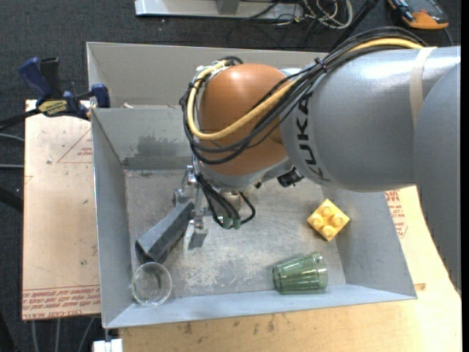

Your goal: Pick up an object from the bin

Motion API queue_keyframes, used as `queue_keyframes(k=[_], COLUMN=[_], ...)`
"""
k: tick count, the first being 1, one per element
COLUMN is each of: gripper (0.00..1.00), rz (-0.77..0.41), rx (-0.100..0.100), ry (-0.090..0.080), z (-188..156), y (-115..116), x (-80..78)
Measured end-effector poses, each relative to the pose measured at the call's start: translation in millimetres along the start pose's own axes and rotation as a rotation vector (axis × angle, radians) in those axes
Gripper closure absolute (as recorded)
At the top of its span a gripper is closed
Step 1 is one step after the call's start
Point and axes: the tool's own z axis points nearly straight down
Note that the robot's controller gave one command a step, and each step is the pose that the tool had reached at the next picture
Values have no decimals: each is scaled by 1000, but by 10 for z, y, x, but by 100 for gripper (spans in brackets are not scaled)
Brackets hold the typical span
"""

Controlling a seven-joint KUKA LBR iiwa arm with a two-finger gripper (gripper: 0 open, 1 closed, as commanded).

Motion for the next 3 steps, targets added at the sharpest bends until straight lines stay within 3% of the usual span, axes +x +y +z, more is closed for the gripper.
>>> queue_keyframes(k=[1,2,3], gripper=[0,100,100], rz=[3,-132,-131], rx=[-2,2,2], ry=[-8,-16,-19], z=[-41,1177,1177], y=[-10,250,245], x=[-20,-570,-577])
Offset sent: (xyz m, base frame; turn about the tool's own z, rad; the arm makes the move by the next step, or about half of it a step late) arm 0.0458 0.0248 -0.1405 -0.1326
